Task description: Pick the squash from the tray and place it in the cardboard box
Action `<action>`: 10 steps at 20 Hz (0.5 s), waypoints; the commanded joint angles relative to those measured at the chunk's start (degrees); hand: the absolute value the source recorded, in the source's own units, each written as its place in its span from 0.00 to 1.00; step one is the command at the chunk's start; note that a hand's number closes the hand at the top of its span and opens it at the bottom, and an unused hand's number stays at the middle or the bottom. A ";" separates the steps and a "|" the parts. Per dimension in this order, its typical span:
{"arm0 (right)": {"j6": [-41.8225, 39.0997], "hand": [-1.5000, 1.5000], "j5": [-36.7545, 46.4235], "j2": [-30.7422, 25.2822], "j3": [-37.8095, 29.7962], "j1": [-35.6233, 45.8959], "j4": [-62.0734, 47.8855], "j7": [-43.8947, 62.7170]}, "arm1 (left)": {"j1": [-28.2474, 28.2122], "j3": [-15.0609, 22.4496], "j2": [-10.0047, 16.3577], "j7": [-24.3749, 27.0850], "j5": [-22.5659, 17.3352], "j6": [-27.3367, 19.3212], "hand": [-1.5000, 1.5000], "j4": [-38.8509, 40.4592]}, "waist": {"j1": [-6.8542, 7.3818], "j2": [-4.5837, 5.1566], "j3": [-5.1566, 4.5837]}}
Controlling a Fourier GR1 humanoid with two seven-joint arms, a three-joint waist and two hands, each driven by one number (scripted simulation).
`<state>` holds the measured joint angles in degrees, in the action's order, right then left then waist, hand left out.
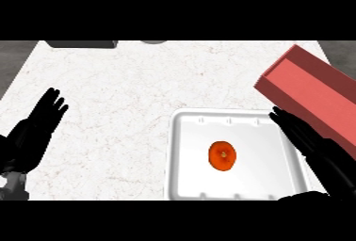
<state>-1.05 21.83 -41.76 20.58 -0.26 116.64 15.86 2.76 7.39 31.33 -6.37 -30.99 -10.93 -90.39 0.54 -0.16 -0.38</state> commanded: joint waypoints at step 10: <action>-21.62 0.00 -1.72 16.50 10.35 20.79 -4.06 38.68 | -1.57 -0.89 -1.86 -1.20 2.52 0.59 0.50 -1.89 | 0.21 0.18 0.32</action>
<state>-17.14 22.40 -30.67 30.58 14.74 114.70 46.21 2.42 6.52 30.72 -8.13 -29.79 -10.64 -92.31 1.05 0.02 -0.11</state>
